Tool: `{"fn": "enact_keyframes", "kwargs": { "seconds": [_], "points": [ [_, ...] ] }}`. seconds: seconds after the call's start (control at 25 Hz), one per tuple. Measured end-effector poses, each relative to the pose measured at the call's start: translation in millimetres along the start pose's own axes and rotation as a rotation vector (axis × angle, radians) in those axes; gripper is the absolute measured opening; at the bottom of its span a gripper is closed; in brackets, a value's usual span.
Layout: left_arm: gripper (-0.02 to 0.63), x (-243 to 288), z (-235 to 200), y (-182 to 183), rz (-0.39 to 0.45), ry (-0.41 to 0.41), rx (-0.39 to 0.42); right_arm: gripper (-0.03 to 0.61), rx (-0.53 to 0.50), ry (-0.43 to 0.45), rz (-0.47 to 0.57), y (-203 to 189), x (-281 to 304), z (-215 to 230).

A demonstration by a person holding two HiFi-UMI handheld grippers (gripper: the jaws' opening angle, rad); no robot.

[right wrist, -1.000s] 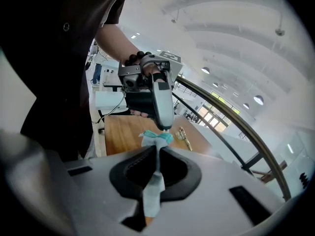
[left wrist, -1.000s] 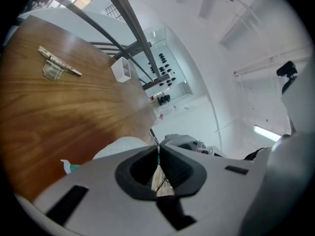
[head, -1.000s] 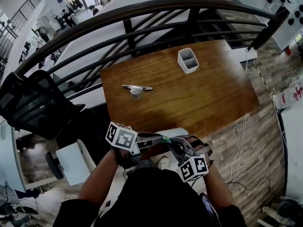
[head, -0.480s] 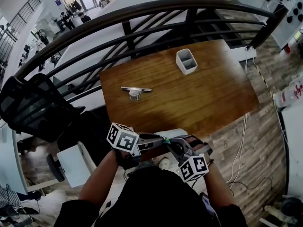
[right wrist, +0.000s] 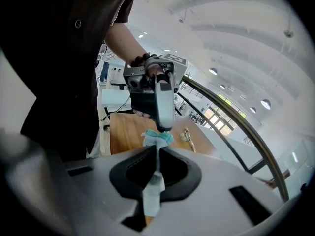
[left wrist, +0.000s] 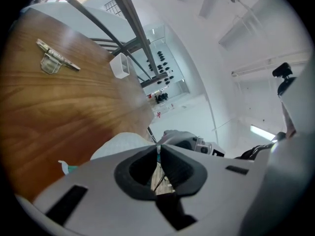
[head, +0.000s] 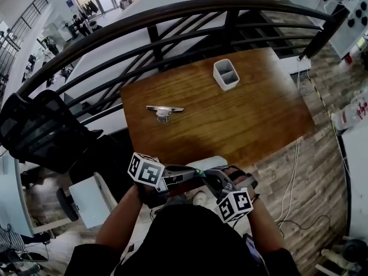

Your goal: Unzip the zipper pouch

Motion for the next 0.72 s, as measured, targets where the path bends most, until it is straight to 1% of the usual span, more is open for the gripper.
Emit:
{"fn": "enact_keyframes", "kwargs": {
  "seconds": [0.08, 0.2, 0.32, 0.44, 0.56, 0.64, 0.72],
  "points": [
    [0.025, 0.2, 0.2, -0.5, 0.007, 0.007, 0.002, 0.005, 0.008, 0.004, -0.002, -0.4, 0.1, 0.5],
    [0.015, 0.0, 3.2, 0.3, 0.033, 0.016, 0.015, 0.021, 0.075, 0.042, 0.012, 1.1, -1.1, 0.5],
    [0.014, -1.0, 3.7, 1.3, 0.054, 0.019, 0.021, 0.091, 0.152, 0.096, 0.028, 2.1, -1.4, -0.9],
    [0.014, -0.7, 1.2, 0.1, 0.039, 0.023, 0.046, 0.125, 0.239, 0.136, 0.041, 0.4, -3.5, 1.9],
    [0.014, 0.9, 14.5, 4.3, 0.024, 0.026, 0.084, 0.130, 0.326, 0.157, 0.058, -1.6, -8.3, 8.1],
    [0.014, 2.4, 19.1, 7.1, 0.012, 0.036, 0.111, 0.129, 0.350, 0.150, 0.058, -2.1, -10.9, 13.4],
    [0.014, 4.4, 22.7, 9.3, 0.004, 0.038, 0.129, 0.109, 0.355, 0.131, 0.050, -2.6, -13.2, 18.3]
  ]
}}
Point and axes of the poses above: the fingertips, and each gripper's own axes: x forward along the fingers, z to its right, y out of its top, the point moved 6 cm from there along -x, backward along the fingers, and after that the axes turned 8 degrees about -z, right-handed, at the moved point
